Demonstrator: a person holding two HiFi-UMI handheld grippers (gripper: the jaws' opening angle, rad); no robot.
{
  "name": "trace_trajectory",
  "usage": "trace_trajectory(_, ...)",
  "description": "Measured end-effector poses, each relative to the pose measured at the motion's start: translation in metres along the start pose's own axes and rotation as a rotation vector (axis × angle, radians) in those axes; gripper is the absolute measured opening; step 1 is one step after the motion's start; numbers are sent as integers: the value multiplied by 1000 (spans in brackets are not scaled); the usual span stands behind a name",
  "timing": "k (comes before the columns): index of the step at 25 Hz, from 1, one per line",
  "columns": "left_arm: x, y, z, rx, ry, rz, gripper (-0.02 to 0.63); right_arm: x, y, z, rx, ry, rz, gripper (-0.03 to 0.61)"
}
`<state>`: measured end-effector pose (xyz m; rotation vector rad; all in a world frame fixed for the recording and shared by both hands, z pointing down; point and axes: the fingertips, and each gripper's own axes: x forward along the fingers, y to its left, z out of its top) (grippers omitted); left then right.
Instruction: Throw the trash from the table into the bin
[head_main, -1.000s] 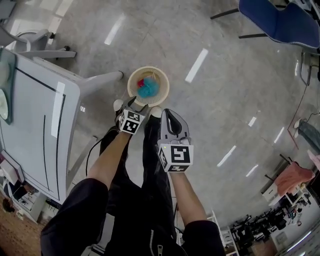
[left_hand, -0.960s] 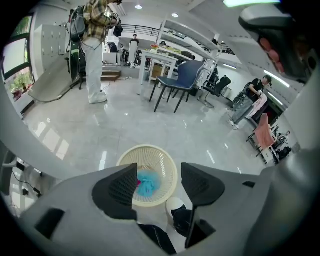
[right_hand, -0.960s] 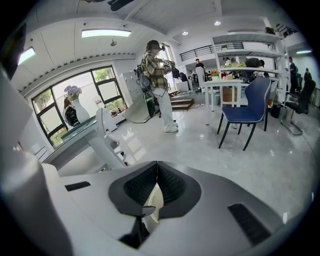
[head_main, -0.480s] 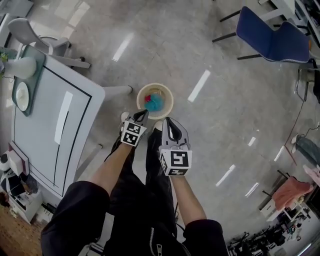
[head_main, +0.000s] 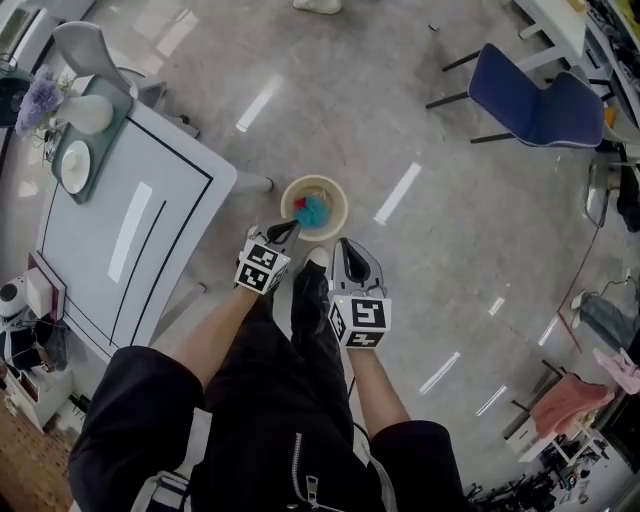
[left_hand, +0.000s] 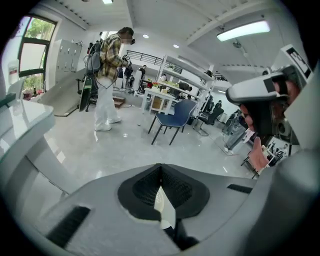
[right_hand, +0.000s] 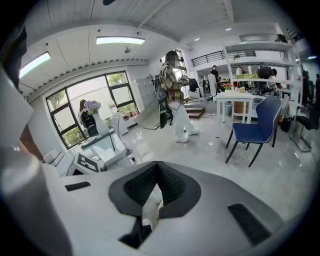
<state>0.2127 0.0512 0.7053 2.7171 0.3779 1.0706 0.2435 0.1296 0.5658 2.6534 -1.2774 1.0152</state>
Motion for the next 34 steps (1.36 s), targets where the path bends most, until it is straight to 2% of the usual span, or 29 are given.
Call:
trace_trajectory(8, -72, -33, 47, 54, -80, 0, 6, -41, 15, 26, -78, -16, 71, 8)
trace_trajectory(17, -147, -70, 95, 48, -237, 19, 6, -82, 48, 56, -174, -71, 171, 8)
trace_trajectory(23, -176, -85, 109, 73, -302, 38, 6, -96, 65, 51, -200, -71, 213, 8)
trace_trajectory(34, -187, -94, 102, 50, -322, 76, 6, -110, 69, 35, -182, -63, 237, 8)
